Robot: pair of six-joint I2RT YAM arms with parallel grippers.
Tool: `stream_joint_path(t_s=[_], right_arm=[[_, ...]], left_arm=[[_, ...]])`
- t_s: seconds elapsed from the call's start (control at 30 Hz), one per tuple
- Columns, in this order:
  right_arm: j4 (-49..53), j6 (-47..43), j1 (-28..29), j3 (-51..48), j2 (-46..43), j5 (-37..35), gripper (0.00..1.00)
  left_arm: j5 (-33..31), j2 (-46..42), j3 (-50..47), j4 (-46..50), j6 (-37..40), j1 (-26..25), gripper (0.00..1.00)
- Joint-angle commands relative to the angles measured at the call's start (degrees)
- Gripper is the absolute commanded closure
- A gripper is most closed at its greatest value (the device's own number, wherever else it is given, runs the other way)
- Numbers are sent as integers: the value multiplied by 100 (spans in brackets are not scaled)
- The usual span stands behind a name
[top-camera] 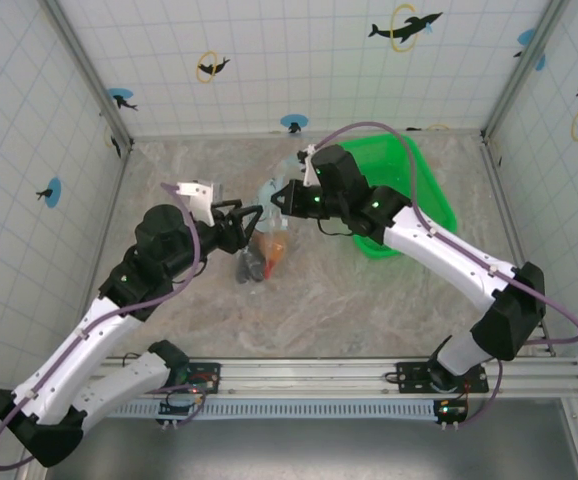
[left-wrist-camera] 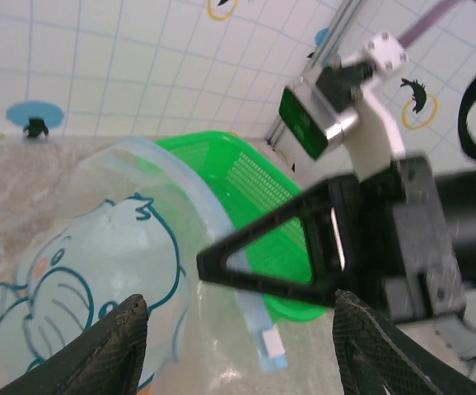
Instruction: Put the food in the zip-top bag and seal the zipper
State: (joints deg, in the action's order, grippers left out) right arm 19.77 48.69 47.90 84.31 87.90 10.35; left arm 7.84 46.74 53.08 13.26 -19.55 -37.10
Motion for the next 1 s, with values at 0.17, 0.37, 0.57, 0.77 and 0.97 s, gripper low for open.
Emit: stream_joint_path(t_s=[0.17,0.37,0.57,0.77,0.97], right_arm=[[125,1427,1,340,-124,-784,100],[-66,1562,5,136,-168,-705,100],[-468,1877,-18,-214,-212,-563,100],[-755,2035,30,-416,-220,-469,100],[-1134,2270,27,-717,-196,-367,100]], left_arm=[[-457,-304,-612,-538,1824,-304,35],[57,-491,-1483,-1411,3458,-342,33],[132,-788,-2649,-3197,4587,-342,34],[-230,-563,-2995,-4201,4874,-350,34],[16,-200,-2930,-4538,4708,-403,40]])
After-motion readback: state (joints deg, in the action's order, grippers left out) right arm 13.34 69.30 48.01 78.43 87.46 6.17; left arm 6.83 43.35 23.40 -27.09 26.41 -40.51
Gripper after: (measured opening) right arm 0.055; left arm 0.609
